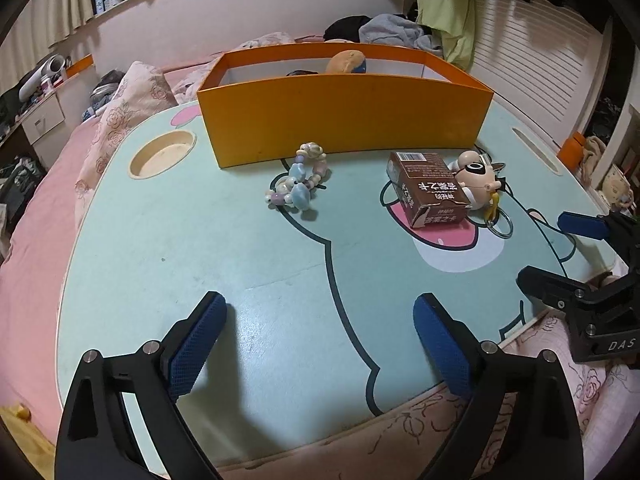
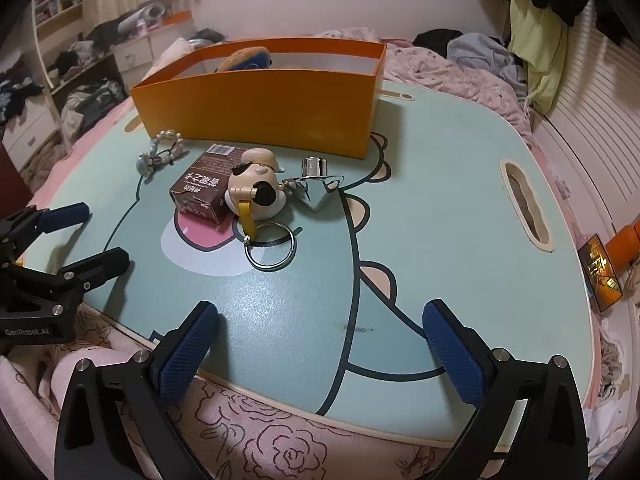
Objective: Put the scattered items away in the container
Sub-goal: 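Move both open grippers back to the remaining items on the table, then grasp the small blue figurine with the left gripper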
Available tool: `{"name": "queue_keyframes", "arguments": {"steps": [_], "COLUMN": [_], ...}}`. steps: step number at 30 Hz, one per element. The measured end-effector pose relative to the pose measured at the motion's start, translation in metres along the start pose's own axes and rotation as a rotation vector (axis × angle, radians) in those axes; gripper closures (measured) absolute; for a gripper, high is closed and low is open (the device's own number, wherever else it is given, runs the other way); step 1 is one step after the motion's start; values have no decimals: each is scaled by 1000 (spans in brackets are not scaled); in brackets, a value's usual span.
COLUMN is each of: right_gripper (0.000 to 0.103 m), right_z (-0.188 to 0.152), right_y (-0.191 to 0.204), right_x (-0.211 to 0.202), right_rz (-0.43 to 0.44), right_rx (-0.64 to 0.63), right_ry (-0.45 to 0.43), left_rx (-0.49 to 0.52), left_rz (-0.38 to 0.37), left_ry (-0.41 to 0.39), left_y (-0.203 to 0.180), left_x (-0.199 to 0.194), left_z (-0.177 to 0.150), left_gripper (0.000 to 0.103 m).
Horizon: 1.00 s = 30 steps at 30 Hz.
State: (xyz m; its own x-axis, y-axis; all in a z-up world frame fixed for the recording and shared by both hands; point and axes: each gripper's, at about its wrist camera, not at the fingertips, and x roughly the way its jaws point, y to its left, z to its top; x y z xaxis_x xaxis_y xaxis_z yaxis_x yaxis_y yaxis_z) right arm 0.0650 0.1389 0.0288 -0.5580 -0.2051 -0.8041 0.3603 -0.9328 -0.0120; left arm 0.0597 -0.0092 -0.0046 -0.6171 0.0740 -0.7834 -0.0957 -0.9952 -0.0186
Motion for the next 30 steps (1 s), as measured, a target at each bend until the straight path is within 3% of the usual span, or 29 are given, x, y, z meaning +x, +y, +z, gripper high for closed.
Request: {"name": "queue_keyframes", "arguments": {"steps": [8, 12, 14, 17, 21, 22, 23, 24, 27, 28, 30], "right_gripper": [1, 1, 1, 1, 1, 1, 1, 1, 1, 1, 1], "right_z": [0, 0, 0, 1, 2, 2, 2, 1, 1, 1, 2], "right_y": [0, 0, -1, 0, -1, 0, 0, 0, 0, 0, 0], "right_x": [0, 0, -1, -3, -3, -4, -3, -3, -3, -3, -3], "right_rz": [1, 3, 7, 12, 13, 13, 13, 13, 14, 14, 17], "right_rx": [1, 1, 1, 3, 3, 4, 4, 3, 4, 5, 7], "right_ry": [-1, -2, -5, -8, -8, -9, -9, -9, -9, -10, -13], "left_rx": [0, -48, -72, -28, 1, 3, 11, 20, 19, 19, 15], "left_rz": [-5, -114, -89, -40, -75, -81, -69, -55, -59, -62, -62], "left_ry": [-4, 7, -23, -58, 11, 28, 26, 20, 5, -18, -71], "left_y": [0, 12, 19, 21, 18, 18, 18, 18, 18, 17, 15], "left_x": [0, -2, -5, -1, 24, 31, 34, 35, 29, 24, 10], "left_z": [0, 14, 27, 49, 64, 65, 66, 65, 62, 60, 53], "left_gripper": [8, 9, 9, 13, 34, 47, 54, 74, 76, 87, 91]}}
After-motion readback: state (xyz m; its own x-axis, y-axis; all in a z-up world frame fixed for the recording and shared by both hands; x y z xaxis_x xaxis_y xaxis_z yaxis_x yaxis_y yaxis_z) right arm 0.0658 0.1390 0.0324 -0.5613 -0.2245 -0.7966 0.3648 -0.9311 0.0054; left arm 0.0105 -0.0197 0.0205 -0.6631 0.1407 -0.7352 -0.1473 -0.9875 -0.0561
